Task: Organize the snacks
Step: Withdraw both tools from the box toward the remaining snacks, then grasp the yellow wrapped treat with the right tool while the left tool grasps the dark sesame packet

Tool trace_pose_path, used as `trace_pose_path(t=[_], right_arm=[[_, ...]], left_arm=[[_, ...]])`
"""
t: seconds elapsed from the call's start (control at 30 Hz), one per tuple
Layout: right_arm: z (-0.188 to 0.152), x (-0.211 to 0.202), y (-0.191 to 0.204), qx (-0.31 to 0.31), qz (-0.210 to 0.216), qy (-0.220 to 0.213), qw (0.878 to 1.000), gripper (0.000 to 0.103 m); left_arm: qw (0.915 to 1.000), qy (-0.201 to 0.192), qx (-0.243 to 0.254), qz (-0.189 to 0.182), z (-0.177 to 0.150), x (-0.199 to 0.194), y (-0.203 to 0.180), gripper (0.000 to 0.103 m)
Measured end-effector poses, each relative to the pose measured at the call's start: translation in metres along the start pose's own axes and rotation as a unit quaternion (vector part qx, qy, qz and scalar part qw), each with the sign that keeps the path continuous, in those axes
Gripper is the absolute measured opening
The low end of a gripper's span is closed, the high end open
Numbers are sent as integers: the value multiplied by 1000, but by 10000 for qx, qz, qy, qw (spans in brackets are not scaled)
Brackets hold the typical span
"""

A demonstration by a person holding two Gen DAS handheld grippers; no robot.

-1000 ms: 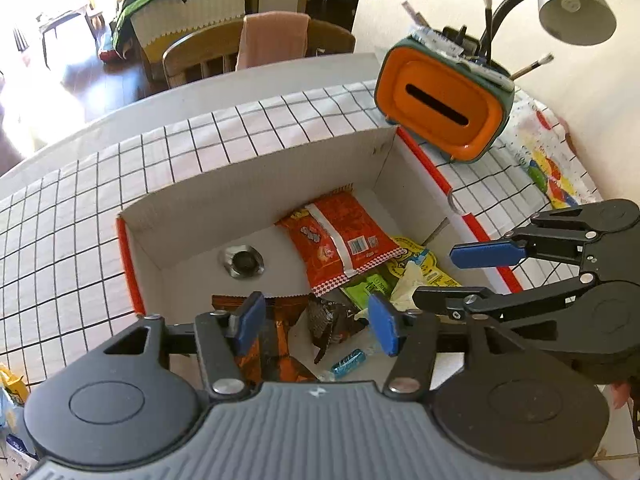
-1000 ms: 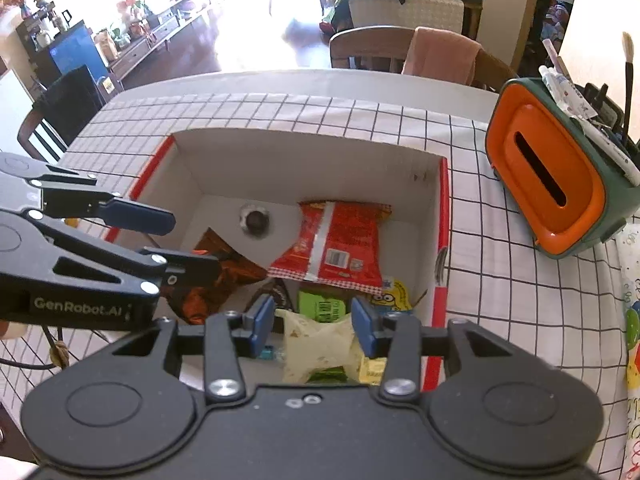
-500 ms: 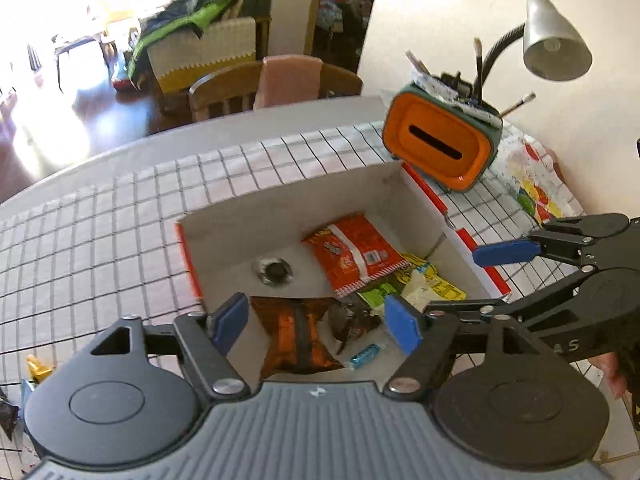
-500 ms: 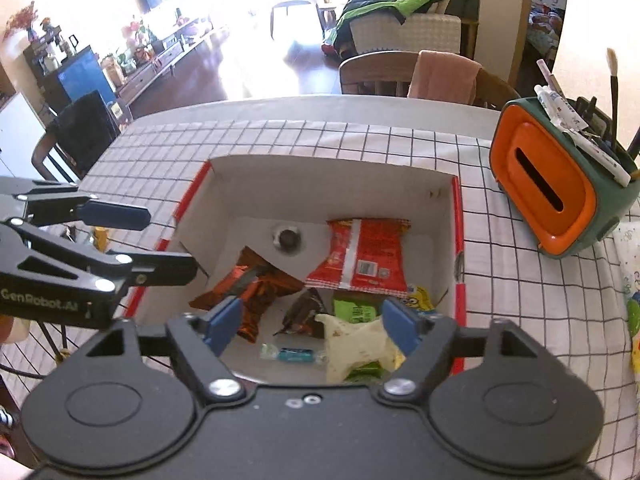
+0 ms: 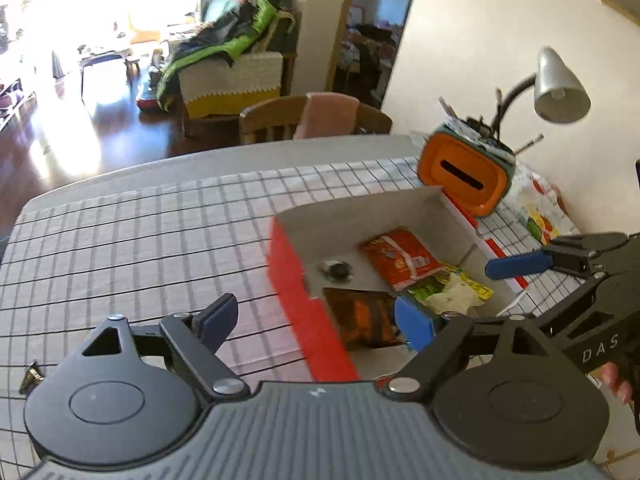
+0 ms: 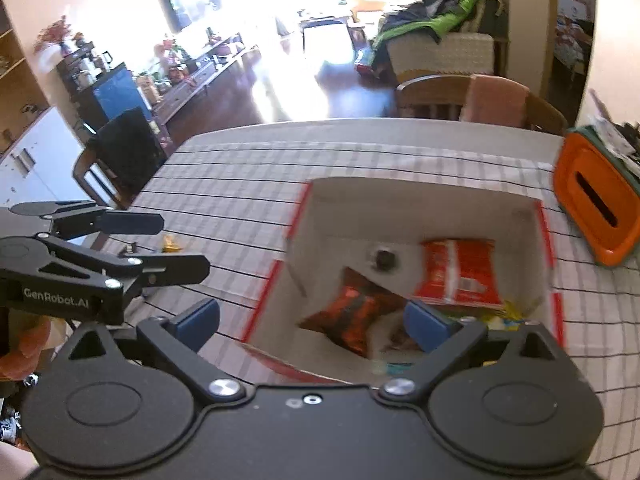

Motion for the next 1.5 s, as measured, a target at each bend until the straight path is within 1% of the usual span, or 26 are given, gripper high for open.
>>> trace_pose_path(t=[0.07, 0.2, 0.37, 0.43, 0.53, 0.67, 0.8, 0.87, 0.93, 1.0, 1.07, 1.13, 1.33, 1.43, 1.5], right_arm=[[0, 7, 19, 34, 133, -10, 9999, 102], [-1, 25, 53, -19, 238, -13, 9997, 103], [-2, 56, 95, -108, 289, 170, 9994, 103], [-2, 66, 110, -156, 267, 208, 9993, 103], [0, 83, 129, -161, 165, 250, 9994, 103], [-2, 108, 147, -95, 20, 331, 9994, 103], [-1, 135, 162, 31, -99, 447, 9989, 102], [0, 147, 169, 39, -158, 480, 9987, 102], [1, 160, 174, 43, -210, 526, 9984, 102], [3, 174, 176, 73, -254, 598, 9979, 101], [5, 187, 178, 100, -332, 656, 9972, 101], [8, 199, 179, 123, -404, 679, 9968, 100], [12, 238, 180, 158, -548, 820, 9950, 98], [13, 257, 179, 143, -649, 889, 9938, 95], [13, 268, 179, 147, -679, 932, 9932, 93]], left_arm=[[9999, -121, -58, 97, -3, -9, 17, 87], [9992, -215, -162, 306, -16, -28, 56, 97], [9970, -119, -522, 554, -38, -43, 116, 97], [9954, -132, -616, 728, -46, -50, 140, 97], [9909, -141, -768, 1095, -58, -60, 179, 97], [9837, 94, -981, 1503, -77, -62, 225, 97], [9761, 410, -1380, 1630, -91, -54, 261, 97], [9726, 476, -1544, 1673, -97, -52, 278, 97], [9678, 536, -1699, 1778, -103, -50, 290, 97], [9597, 664, -1913, 1950, -109, -46, 304, 97], [9527, 764, -2163, 1991, -114, -40, 312, 97], [9484, 823, -2324, 1996, -118, -34, 317, 97], [9362, 1049, -2588, 2133, -129, -11, 334, 97], [9275, 1222, -2792, 2166, -134, 1, 341, 97], [9232, 1300, -2912, 2144, -136, 6, 343, 97]])
Point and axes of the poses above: each gripper's, at about its wrist camera, not at the fingertips, and x roughly the way its jaws point, y to its left, z to its top, the point moved 8 cm from there along x, roughly the way its jaws point, and after that the axes turned 6 degrees about -y, right-handed, at the moved point
